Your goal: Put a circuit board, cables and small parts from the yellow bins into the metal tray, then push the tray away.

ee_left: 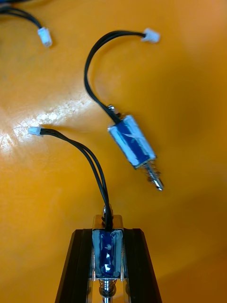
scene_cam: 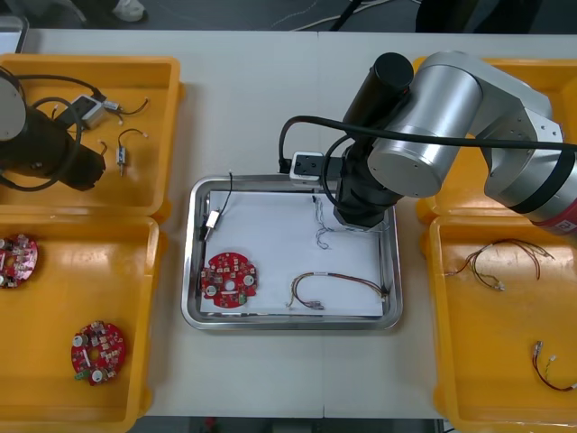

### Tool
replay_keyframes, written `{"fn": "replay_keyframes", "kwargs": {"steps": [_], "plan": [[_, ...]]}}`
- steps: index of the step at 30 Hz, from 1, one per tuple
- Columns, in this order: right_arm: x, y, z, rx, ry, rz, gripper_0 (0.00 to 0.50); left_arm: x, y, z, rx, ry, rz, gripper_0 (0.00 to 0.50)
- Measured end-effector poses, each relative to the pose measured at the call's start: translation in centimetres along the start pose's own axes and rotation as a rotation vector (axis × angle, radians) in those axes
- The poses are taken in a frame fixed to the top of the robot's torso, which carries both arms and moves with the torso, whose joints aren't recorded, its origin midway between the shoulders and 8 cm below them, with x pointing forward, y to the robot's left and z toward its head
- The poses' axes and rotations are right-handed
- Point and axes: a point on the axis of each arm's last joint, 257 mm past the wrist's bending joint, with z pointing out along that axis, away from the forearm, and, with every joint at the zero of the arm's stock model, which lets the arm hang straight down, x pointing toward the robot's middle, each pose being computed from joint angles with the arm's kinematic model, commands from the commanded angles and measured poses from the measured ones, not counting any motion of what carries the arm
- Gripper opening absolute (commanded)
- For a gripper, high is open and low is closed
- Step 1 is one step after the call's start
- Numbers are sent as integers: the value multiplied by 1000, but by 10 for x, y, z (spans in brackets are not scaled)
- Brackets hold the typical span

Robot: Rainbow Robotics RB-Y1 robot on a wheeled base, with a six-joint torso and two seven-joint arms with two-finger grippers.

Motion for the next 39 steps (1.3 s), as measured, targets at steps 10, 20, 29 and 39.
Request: {"fn": "replay_keyframes", "kwargs": {"steps": [10,20,29,39], "plan": [[3,-11,-16,-14,-5,51,500,-3,-29,-39,30,49,71,0],[21,-22,-58,-97,4,164,500,8,-52,-76,67,119,-80,0],[46,-39,-97,-123,14,266,500,-4,-78,-103,74,89,-258,0],[58,-56,-118,-106,-3,508,500,-14,-115,-108,77,74,-357,0]]}}
